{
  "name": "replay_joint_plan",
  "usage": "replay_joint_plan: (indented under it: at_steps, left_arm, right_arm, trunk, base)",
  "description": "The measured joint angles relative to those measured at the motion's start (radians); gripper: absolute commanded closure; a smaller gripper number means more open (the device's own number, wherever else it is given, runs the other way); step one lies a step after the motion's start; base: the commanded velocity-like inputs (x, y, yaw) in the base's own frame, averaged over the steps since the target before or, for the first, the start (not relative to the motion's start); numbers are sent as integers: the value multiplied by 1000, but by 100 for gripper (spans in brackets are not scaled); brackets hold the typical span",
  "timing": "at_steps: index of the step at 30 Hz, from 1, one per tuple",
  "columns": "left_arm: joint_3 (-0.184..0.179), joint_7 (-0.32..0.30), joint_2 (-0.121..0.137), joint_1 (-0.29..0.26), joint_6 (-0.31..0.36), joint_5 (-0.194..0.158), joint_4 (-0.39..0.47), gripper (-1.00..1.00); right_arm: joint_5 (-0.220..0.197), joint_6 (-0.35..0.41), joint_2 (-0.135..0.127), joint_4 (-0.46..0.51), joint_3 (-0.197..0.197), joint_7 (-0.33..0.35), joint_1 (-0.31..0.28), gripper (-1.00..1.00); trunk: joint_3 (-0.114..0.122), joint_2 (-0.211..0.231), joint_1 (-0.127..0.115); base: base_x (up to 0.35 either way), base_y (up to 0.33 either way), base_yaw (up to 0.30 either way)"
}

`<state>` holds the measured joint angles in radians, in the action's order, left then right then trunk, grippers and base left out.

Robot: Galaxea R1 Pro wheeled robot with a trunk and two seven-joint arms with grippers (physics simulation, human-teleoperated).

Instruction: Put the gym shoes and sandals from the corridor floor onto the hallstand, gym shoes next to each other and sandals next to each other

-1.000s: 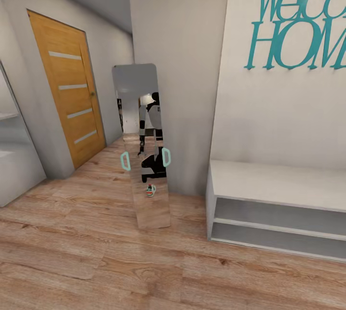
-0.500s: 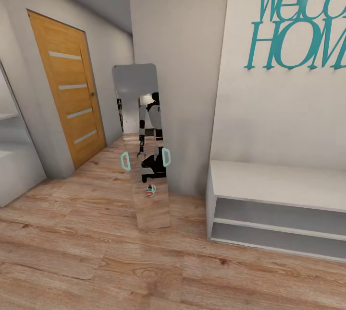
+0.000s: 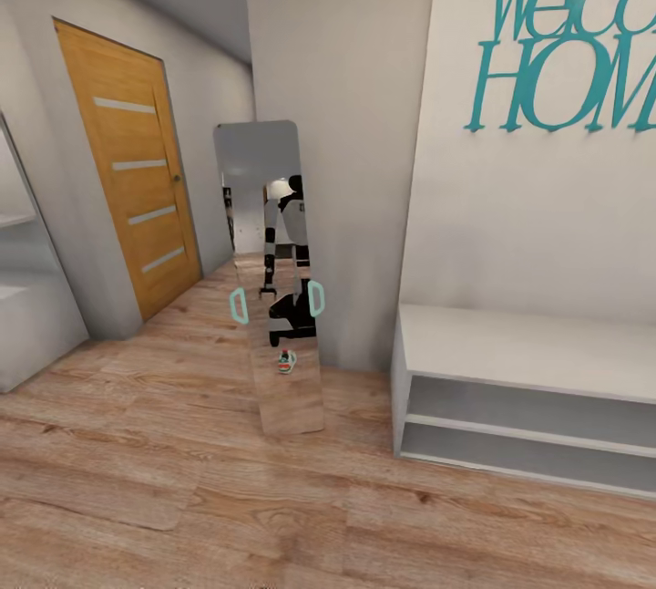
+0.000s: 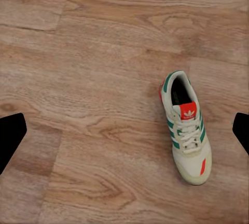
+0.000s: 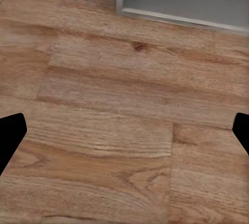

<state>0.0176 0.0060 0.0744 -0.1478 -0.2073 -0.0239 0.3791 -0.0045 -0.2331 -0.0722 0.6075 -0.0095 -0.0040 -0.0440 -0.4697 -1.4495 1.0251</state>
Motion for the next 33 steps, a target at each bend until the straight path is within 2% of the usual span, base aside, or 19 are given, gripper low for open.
replay_joint_plan:
  at_steps: [12,28,33]
  left_arm:
    - [39,-1,0,3,-40,0,-43,-100]
    - [41,-12,-2,3,-44,0,-47,-100]
    - [42,-13,-2,3,-44,0,-47,-100]
  right_arm:
    - [0,0,1,-4,1,0,0,-100]
    - [0,0,3,-18,1,0,0,-100]
    - [0,0,3,-20,1,0,0,-100]
  trunk:
    - [-11,0,0]
    - [-28,0,0]
    - [-33,0,0]
  base:
    - [0,0,168]
    - [0,0,193]
    - [-118,196,196]
